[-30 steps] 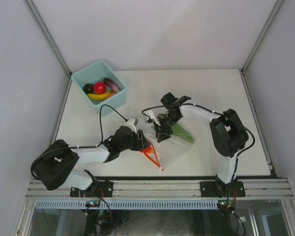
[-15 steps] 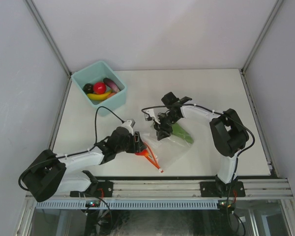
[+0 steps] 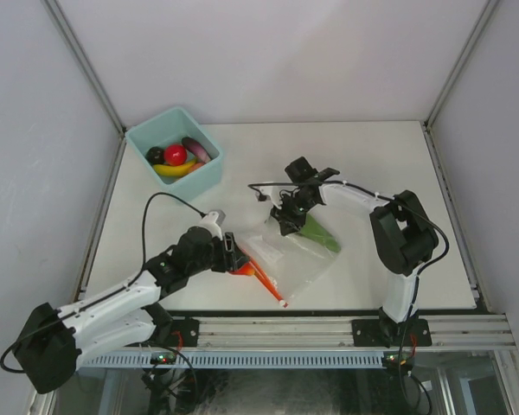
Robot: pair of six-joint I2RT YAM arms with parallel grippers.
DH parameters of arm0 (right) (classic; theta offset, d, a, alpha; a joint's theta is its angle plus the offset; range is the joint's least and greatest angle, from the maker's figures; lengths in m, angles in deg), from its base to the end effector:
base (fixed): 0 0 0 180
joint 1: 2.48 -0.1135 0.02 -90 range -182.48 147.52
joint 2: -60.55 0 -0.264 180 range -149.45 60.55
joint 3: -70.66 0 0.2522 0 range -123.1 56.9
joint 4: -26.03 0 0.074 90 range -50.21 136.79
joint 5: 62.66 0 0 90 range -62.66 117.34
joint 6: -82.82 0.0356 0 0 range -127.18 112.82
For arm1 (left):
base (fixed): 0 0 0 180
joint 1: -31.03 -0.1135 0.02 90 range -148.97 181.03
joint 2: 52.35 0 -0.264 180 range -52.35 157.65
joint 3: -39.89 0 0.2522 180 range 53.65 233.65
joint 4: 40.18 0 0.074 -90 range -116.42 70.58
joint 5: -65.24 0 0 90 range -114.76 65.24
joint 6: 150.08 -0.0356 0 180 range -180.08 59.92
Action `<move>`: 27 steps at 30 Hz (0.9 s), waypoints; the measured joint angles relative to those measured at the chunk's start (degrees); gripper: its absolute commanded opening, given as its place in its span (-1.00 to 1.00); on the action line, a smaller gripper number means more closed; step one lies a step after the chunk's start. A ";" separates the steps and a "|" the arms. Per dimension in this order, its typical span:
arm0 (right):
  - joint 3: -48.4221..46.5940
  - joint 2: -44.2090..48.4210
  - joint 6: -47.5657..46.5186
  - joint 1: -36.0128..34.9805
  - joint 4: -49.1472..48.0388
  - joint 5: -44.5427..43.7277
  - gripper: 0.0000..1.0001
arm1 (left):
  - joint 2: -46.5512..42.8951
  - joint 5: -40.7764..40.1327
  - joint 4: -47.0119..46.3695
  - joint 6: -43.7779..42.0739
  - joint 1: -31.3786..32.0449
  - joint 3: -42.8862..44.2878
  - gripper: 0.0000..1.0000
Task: Open the zip-top bag and remove the fake food
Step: Pick up the fake fruit from the zipper food storage bag.
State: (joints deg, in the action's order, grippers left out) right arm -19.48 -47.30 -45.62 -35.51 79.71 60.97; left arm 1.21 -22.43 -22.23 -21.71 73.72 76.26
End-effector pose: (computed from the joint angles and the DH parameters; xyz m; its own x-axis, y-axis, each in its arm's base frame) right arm 0.3030 0.2205 0.1899 -0.2481 -0.7787 -0.5763 -0.9655 0.1502 0.2127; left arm 0.1414 -0.1324 0.1883 -0.7674 -0.1359 -0.6266 0.2877 0.8004 -0.5260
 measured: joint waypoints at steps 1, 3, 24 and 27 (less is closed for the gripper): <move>-0.13 0.00 0.39 0.17 -0.13 -0.44 -0.49 | -1.38 -0.42 1.53 -0.04 0.00 0.02 -0.79; -0.33 0.00 1.36 0.57 -0.31 -1.20 -0.49 | -3.87 -1.25 4.59 -0.28 0.00 0.13 -0.79; -2.78 4.37 1.92 3.41 3.26 3.93 -0.49 | -9.84 -3.15 17.35 -8.00 -15.65 13.81 -0.83; -2.78 5.62 1.75 3.76 3.23 4.70 -0.48 | -7.72 -1.07 16.50 -9.18 -21.44 16.50 -0.84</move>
State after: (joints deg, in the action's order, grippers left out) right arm -22.26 -41.69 -43.87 -31.75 82.95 65.67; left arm -6.51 -23.50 -5.73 -30.89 52.28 92.77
